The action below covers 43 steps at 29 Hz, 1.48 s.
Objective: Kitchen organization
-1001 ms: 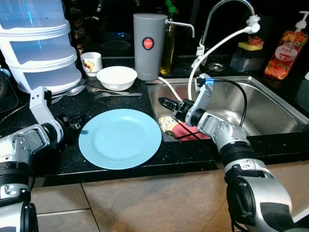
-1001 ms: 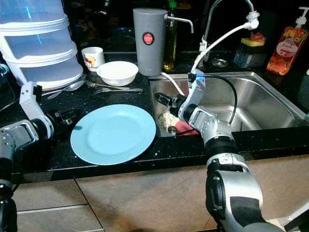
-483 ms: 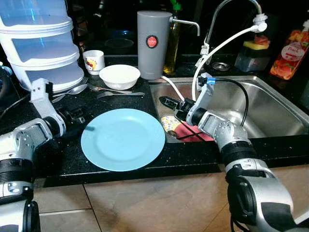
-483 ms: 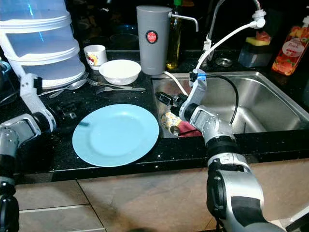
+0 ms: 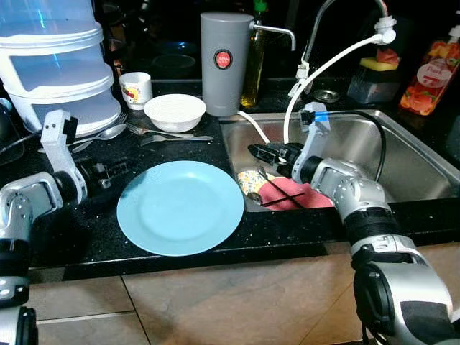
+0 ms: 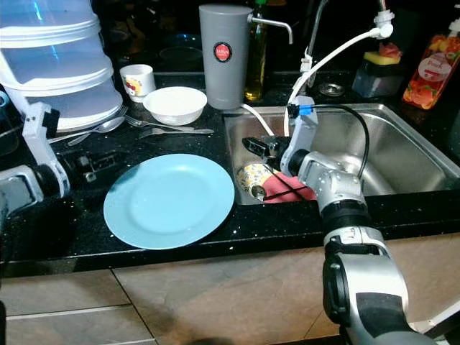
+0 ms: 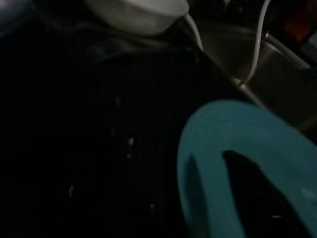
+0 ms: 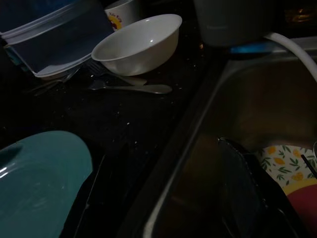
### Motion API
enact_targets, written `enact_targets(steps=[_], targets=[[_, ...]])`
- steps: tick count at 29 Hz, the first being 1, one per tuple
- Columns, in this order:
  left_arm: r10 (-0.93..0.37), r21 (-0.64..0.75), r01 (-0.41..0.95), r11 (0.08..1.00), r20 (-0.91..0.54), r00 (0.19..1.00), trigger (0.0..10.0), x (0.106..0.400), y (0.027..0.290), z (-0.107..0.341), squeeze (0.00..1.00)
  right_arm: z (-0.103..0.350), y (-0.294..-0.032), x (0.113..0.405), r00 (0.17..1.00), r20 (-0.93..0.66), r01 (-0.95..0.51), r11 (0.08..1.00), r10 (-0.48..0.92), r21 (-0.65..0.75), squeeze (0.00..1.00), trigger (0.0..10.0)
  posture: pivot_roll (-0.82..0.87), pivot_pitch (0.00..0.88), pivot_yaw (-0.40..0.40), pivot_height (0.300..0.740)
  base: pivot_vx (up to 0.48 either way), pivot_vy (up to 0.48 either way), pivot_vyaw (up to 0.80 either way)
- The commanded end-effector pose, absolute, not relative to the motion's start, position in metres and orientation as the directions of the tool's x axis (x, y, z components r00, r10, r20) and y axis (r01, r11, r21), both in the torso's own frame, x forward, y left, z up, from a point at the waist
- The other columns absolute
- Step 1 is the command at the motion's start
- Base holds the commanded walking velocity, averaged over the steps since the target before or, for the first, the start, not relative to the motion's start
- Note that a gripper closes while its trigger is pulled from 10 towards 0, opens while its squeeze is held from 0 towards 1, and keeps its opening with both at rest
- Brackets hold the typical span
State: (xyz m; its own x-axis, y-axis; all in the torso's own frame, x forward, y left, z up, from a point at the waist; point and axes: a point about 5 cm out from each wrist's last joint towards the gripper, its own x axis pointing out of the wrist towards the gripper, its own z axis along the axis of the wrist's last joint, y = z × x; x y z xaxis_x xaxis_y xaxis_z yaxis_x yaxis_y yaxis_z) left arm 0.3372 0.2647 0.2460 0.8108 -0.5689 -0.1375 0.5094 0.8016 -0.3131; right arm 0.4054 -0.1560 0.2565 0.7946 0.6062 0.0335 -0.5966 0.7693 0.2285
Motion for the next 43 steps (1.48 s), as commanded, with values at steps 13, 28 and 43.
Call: enact_targets(steps=[13,28,43], targets=[[-0.615,-0.526,0.490,0.695,-0.083,0.784,10.0,0.331,0.265,0.242,1.00,0.233,-0.163,0.402,0.783,-0.164,-0.571,0.797,0.601,0.196,0.00,10.0,0.12,0.085,-0.036,0.740,0.000,0.000,0.00],[-0.665,-0.607,0.431,0.668,-0.227,0.712,10.0,0.344,0.223,0.205,0.00,0.227,-0.145,0.398,0.746,-0.179,-0.603,0.764,0.642,0.228,0.00,10.0,0.12,0.075,-0.030,0.740,0.000,0.000,0.00],[-0.577,-0.561,0.418,0.714,-0.134,0.806,0.0,0.353,0.237,0.223,0.00,0.238,-0.119,0.393,0.688,-0.048,-0.648,0.643,0.724,0.408,0.00,10.0,0.12,0.086,-0.033,0.740,0.000,0.000,0.00]])
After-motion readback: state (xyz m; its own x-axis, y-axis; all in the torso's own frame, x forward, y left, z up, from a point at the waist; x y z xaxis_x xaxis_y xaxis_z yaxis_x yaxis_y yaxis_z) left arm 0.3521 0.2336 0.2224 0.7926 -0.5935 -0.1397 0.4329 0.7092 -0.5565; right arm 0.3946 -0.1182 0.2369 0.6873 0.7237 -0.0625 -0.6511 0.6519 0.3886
